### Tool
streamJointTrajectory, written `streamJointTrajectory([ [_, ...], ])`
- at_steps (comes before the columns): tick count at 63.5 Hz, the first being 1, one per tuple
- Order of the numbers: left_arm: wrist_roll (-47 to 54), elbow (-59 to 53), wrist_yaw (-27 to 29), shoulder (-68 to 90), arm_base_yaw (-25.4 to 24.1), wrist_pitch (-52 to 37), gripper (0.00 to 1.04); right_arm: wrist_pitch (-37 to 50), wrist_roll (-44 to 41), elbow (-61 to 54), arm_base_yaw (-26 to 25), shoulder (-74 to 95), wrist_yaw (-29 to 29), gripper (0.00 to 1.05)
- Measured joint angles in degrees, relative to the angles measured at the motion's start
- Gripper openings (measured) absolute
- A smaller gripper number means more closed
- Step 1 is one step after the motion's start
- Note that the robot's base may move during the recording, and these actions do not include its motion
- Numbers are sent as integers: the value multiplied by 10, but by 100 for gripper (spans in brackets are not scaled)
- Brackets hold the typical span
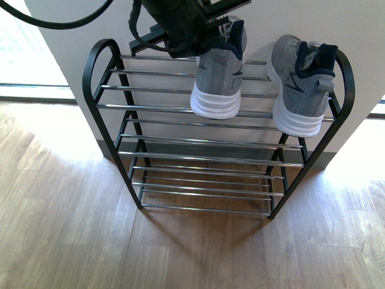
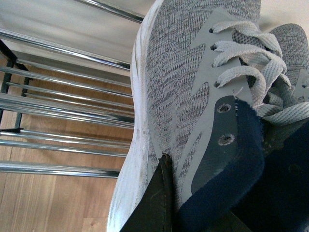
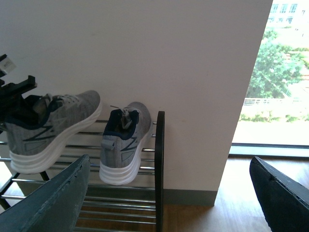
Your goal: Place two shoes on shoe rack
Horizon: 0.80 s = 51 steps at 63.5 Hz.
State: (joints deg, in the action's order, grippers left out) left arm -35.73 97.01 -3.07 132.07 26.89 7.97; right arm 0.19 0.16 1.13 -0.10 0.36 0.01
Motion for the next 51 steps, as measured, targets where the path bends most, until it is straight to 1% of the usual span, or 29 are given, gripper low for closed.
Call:
streamJointTrajectory([
  [18, -4, 73, -29, 61, 17, 37, 2, 0, 0, 0, 0, 0, 0, 96],
  [32, 19, 146, -33, 107, 16, 87, 2, 0, 0, 0, 0, 0, 0, 96],
  [41, 23, 171, -31, 121, 16, 98, 2, 0, 0, 0, 0, 0, 0, 96],
  [43, 23, 172, -31, 122, 16, 98, 6, 0, 0, 0, 0, 0, 0, 96],
  [51, 27, 175, -22, 122, 17, 103, 29, 0, 0, 0, 0, 0, 0, 96],
])
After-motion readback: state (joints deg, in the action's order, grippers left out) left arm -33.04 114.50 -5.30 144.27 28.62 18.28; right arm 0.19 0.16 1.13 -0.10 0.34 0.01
